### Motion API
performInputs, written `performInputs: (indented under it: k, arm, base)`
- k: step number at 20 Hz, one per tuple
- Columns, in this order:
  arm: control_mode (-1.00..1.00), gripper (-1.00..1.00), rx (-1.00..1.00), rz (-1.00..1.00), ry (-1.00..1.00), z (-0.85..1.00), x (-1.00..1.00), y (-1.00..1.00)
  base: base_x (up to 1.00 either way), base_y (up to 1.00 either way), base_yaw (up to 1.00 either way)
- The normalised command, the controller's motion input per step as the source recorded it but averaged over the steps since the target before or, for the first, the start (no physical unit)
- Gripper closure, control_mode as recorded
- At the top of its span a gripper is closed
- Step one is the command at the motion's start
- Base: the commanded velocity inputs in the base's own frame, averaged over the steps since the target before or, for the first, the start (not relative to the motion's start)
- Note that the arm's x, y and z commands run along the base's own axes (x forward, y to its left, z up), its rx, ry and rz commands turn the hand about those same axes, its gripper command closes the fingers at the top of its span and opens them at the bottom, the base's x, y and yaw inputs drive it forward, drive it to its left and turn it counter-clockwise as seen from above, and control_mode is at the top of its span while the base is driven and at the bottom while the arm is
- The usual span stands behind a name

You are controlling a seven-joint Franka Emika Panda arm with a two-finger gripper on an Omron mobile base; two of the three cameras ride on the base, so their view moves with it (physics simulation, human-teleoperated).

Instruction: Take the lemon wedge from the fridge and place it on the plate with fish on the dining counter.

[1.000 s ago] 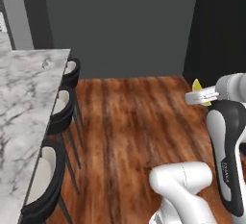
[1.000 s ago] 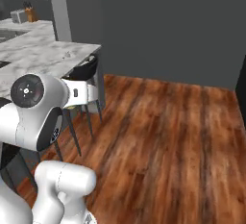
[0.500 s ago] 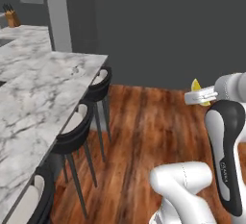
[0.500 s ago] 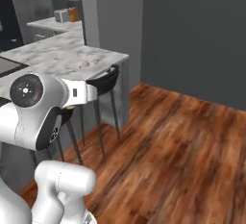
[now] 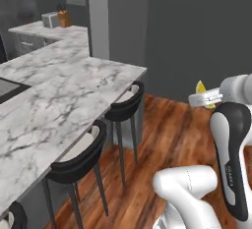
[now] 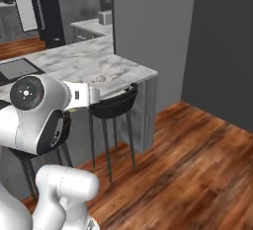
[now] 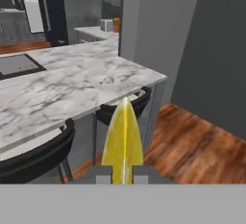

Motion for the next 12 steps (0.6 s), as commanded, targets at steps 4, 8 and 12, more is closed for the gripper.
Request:
performInputs:
  k: [4, 8, 12]
  arm:
    - [1.0, 1.0, 0.0, 0.0, 0.0, 0.0, 0.0, 0.0]
    - [1.0, 1.0, 0.0, 0.0, 0.0, 0.0, 0.0, 0.0]
    - [1.0, 1.0, 0.0, 0.0, 0.0, 0.0, 0.0, 0.0]
  base:
    - [0.89, -0.82, 0.42]
    - [0.8, -0.98, 0.37]
    - [0.81, -0.94, 0.38]
